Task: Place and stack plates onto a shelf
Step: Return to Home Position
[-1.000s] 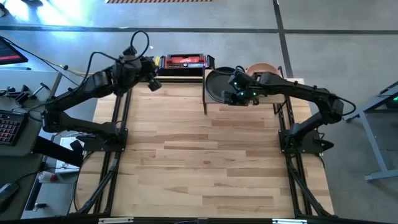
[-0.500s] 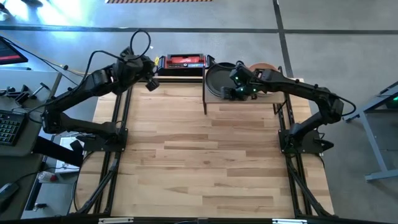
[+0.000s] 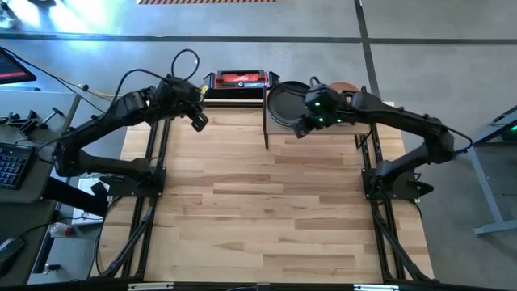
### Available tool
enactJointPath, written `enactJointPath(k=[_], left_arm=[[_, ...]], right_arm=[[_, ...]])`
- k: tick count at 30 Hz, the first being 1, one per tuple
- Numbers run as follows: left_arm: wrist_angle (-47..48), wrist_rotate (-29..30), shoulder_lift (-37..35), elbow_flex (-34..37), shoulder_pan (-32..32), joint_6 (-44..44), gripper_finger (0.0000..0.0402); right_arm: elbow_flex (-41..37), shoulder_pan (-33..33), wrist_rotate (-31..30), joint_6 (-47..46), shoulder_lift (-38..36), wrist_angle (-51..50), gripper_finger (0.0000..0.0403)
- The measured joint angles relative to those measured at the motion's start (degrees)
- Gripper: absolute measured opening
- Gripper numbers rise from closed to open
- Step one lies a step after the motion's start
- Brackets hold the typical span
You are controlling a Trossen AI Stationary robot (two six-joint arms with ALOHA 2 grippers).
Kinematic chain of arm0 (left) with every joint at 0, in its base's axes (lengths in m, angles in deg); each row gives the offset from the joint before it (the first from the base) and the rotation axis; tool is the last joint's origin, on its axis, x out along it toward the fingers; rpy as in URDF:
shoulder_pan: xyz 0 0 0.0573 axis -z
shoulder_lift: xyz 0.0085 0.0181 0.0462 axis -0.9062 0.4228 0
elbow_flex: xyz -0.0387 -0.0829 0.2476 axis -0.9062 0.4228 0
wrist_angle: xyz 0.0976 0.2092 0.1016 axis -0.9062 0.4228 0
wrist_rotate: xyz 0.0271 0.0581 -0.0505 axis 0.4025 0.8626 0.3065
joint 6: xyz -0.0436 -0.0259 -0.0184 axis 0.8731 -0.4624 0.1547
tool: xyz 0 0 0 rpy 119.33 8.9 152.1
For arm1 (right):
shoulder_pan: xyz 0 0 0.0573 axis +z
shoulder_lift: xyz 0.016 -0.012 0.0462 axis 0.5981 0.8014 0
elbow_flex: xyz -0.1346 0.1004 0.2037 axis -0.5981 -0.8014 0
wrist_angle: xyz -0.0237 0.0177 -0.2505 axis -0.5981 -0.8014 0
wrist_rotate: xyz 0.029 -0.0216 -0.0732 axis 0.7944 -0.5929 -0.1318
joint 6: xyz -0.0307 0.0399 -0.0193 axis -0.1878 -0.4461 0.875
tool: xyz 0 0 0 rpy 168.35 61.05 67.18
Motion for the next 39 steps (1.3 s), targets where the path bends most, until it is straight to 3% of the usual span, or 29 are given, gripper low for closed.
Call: enactJointPath(k=[6, 15, 27, 32, 39], left_arm=[[-5.40, -7.84, -4.68, 8.59, 0.04, 4.64, 0.0126], [-25.57, -19.56, -18.08, 26.13, 0.72, 8.52, 0.0126], [-43.04, -18.32, -34.22, 47.67, 1.69, 8.96, 0.0126], [-45.61, -18.36, -39.05, 54.48, 1.69, 7.46, 0.0126], [-49.77, -18.14, -44.26, 61.65, 1.69, 5.93, 0.0126]], right_arm=[[-5.99, 0.23, -1.11, 7.50, -9.34, 2.57, 0.0114], [-26.67, 0.30, 3.62, 10.30, -28.62, 18.21, 0.0114], [-52.50, 0.30, 6.47, 12.61, -45.84, 41.70, 0.0114], [-59.88, 0.31, 10.04, 12.97, -49.63, 48.10, 0.0114], [-65.91, 0.71, 10.39, 15.94, -50.77, 54.73, 0.0114]])
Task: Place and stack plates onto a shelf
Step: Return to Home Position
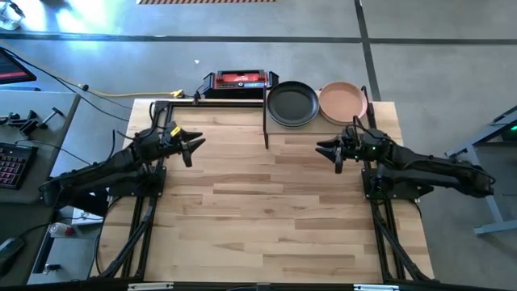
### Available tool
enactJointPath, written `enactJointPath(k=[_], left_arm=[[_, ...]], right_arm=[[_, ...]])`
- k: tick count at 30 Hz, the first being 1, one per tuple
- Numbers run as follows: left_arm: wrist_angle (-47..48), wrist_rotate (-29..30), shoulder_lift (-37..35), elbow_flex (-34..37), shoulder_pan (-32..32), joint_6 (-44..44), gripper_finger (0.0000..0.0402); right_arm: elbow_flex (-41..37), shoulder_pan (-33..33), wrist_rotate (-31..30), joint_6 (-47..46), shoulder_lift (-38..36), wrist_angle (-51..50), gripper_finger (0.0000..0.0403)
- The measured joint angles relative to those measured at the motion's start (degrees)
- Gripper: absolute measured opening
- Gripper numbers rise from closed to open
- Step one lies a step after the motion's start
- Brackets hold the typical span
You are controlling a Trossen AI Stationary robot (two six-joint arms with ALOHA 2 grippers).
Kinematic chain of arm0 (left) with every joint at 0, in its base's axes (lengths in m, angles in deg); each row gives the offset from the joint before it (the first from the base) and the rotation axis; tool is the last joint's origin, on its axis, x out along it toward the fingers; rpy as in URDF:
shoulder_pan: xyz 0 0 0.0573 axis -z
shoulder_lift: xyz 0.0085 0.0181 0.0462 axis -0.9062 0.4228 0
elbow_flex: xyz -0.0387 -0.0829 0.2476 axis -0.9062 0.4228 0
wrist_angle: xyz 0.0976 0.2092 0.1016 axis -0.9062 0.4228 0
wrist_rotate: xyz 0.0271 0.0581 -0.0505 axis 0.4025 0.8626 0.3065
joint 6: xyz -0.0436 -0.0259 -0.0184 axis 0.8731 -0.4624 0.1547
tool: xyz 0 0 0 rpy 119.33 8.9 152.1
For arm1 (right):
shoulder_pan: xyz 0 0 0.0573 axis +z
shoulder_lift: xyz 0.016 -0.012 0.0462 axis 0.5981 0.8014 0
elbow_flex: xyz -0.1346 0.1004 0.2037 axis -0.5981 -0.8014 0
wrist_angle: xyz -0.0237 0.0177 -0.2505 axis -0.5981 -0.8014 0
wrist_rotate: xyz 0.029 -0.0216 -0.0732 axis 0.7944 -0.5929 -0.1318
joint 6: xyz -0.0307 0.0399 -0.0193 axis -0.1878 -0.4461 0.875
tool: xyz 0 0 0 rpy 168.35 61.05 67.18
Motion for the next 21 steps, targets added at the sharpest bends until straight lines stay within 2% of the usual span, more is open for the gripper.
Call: enactJointPath(k=[11, 14, 21], left_arm=[[-4.17, -0.28, -4.26, 6.77, 0.00, -1.38, 0.0126], [-7.58, -0.29, -4.60, 8.96, -0.02, -2.39, 0.0126], [-7.74, 0.07, -4.63, 9.00, -0.02, -2.54, 0.0126]], right_arm=[[-8.32, 2.65, 0.08, 0.71, 0.04, 10.40, 0.0114], [-9.27, 2.95, 0.07, 1.02, 0.04, 10.80, 0.0114], [-10.90, 3.02, -0.09, 2.10, 0.04, 11.22, 0.0114]])
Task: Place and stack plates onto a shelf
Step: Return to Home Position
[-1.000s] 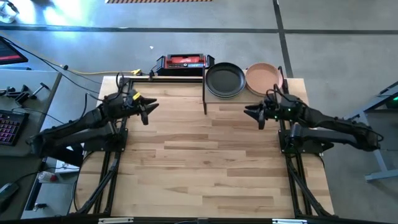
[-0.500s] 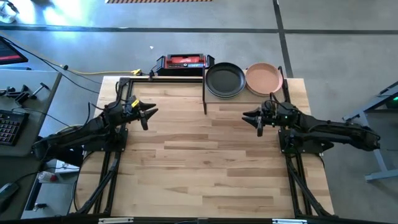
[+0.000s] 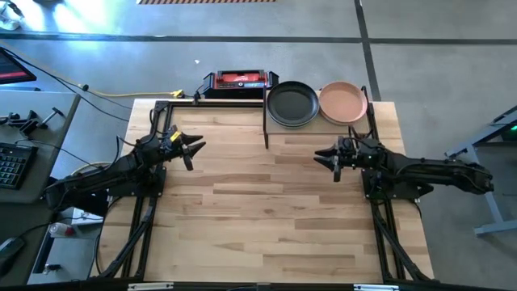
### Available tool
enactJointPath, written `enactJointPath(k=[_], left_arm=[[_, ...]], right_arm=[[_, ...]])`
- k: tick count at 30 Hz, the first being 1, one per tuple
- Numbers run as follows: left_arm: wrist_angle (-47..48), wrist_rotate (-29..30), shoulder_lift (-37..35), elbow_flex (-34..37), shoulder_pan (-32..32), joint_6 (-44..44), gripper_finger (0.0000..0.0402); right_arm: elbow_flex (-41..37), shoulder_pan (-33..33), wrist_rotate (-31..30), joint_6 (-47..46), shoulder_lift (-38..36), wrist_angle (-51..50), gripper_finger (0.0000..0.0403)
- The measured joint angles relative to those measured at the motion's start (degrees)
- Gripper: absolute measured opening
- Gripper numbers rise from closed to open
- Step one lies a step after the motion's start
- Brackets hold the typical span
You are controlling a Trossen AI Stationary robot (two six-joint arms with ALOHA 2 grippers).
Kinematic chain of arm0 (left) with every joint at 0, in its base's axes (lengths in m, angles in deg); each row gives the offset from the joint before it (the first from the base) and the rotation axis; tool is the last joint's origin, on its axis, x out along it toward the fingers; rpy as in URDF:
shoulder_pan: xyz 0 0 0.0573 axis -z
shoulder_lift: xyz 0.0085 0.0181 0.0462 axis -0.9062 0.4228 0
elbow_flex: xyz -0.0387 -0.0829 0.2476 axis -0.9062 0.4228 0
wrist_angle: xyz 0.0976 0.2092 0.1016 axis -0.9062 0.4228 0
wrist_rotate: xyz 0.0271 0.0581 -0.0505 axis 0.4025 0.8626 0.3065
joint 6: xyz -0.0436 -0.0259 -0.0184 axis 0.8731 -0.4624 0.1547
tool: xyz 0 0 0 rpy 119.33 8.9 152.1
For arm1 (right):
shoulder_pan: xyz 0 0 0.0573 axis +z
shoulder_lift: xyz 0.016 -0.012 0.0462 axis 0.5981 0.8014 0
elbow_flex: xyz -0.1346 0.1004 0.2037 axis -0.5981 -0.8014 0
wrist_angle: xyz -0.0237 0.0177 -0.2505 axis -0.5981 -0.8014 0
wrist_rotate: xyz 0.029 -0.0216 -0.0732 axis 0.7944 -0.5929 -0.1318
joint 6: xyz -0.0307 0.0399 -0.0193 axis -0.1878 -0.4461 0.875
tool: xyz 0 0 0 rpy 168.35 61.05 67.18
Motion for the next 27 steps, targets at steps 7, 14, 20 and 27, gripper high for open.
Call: enactJointPath(k=[7, 14, 20, 27], left_arm=[[0.01, -1.04, 0.00, 0.00, 0.00, 0.94, 0.0126], [0.41, -1.42, 0.00, 0.00, 0.00, 3.63, 0.0126], [1.30, -1.58, 0.00, -0.03, 0.00, 3.61, 0.0126], [6.18, 1.51, 0.57, -0.20, -0.07, 7.48, 0.0126]], right_arm=[[-1.86, 0.00, -1.71, 0.09, 0.00, 0.39, 0.0114], [-4.96, 0.00, -1.72, 0.27, 0.03, 3.60, 0.0114], [-4.95, 0.02, -3.07, 2.65, 0.02, 3.04, 0.0114], [-4.95, 0.00, -6.43, 2.86, 0.04, -1.14, 0.0114]])
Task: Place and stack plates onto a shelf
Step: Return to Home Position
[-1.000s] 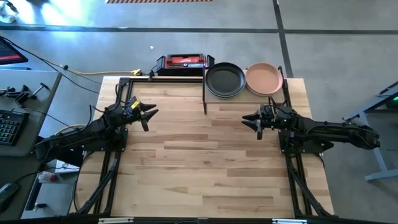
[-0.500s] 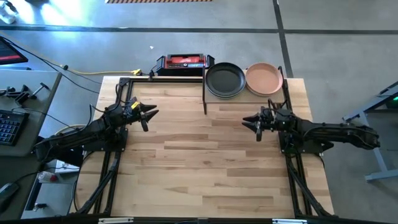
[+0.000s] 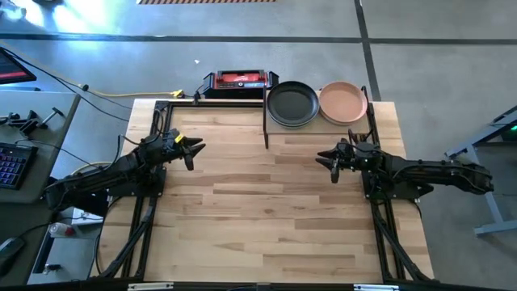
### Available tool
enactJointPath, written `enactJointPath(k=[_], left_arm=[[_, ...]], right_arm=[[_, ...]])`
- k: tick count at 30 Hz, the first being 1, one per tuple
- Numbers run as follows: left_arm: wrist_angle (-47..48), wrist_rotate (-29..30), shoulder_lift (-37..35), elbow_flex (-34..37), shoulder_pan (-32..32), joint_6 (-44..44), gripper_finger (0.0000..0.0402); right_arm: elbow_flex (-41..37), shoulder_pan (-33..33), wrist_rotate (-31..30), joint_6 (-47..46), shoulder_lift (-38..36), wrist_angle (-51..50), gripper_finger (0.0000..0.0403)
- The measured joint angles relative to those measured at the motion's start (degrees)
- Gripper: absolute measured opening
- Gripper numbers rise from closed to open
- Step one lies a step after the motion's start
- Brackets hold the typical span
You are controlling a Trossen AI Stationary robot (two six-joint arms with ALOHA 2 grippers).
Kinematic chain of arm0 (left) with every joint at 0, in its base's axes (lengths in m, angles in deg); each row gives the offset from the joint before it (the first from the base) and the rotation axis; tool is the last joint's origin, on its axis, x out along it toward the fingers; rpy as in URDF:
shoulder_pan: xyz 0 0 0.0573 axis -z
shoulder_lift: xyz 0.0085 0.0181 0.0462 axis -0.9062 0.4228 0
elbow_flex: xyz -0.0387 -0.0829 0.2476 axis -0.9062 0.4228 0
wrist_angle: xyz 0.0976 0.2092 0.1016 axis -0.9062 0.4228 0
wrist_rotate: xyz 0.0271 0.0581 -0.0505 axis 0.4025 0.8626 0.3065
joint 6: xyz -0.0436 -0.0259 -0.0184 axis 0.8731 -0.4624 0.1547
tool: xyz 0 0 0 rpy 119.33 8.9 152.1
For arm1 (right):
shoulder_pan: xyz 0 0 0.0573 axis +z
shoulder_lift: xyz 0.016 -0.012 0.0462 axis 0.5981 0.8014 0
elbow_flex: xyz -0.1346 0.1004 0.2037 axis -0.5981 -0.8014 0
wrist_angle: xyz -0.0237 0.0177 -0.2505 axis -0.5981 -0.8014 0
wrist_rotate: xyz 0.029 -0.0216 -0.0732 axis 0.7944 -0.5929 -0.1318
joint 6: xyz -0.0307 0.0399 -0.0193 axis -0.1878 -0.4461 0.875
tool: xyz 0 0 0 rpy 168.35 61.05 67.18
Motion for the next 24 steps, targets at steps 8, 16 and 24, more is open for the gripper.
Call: enactJointPath(k=[8, 16, 24], left_arm=[[0.02, 0.21, 0.37, 0.00, 0.00, -0.89, 0.0126], [-0.02, 0.30, 0.37, 0.00, 0.00, -0.89, 0.0126], [-0.02, 0.31, 0.17, 0.00, 0.10, -0.88, 0.0126]], right_arm=[[0.00, 0.00, -0.02, -2.80, 0.00, -2.07, 0.0114], [0.00, 0.00, -0.02, -2.80, 0.00, -2.18, 0.0114], [0.00, 0.00, -0.02, -2.80, -1.84, -3.55, 0.0114]])
